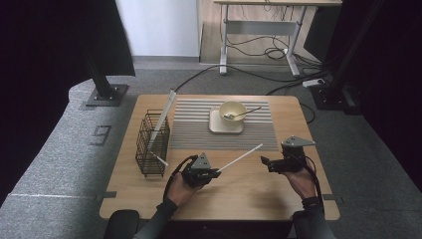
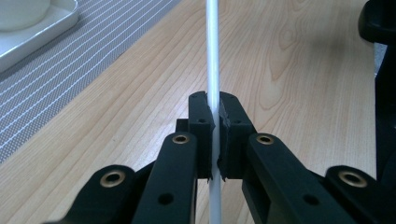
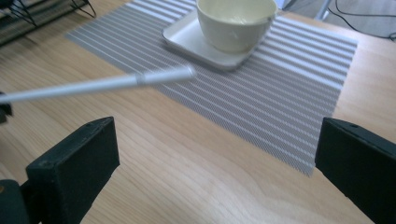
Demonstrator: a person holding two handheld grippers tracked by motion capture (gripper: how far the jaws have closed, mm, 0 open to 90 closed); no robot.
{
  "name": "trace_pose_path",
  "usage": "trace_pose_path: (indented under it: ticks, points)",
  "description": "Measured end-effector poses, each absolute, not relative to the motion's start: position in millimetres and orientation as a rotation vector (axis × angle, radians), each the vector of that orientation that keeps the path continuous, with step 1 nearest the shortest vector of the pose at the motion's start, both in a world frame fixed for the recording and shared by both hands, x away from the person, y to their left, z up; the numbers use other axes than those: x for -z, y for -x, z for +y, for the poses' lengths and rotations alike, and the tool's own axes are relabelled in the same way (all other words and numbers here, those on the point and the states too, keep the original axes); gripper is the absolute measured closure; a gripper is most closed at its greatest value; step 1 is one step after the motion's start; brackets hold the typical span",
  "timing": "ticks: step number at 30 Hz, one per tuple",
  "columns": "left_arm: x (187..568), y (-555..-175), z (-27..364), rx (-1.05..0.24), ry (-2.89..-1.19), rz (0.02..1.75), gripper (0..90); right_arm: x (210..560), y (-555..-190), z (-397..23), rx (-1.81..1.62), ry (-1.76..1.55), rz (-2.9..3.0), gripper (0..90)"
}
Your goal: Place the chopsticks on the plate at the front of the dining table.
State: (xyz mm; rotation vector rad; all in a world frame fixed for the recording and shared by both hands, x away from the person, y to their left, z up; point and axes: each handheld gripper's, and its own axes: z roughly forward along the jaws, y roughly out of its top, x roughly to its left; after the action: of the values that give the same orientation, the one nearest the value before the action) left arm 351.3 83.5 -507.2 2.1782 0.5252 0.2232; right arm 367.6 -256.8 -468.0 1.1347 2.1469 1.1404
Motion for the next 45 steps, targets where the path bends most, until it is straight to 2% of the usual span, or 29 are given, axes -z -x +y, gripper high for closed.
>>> trace_pose_path:
  ticks: [11, 22, 29, 45]
  points:
    - [509.3, -359.7, 81.3, -0.232, -2.194, 0.588, 84.6, 512.5, -366.8, -273.5, -1.085, -1.208, 2.154, 0.0]
    - [507.3, -373.6, 73.2, -0.257, -2.21, 0.642, 84.6, 542.4, -372.2, -275.0, -1.038, -1.242, 2.206, 0.0]
    - [506.1, -383.6, 69.3, -0.277, -2.216, 0.681, 84.6, 556.3, -374.6, -274.0, -1.015, -1.253, 2.226, 0.0]
    - [504.3, -409.3, 69.4, -0.299, -2.211, 0.762, 84.6, 564.4, -377.3, -273.7, -0.955, -1.247, 2.27, 0.0]
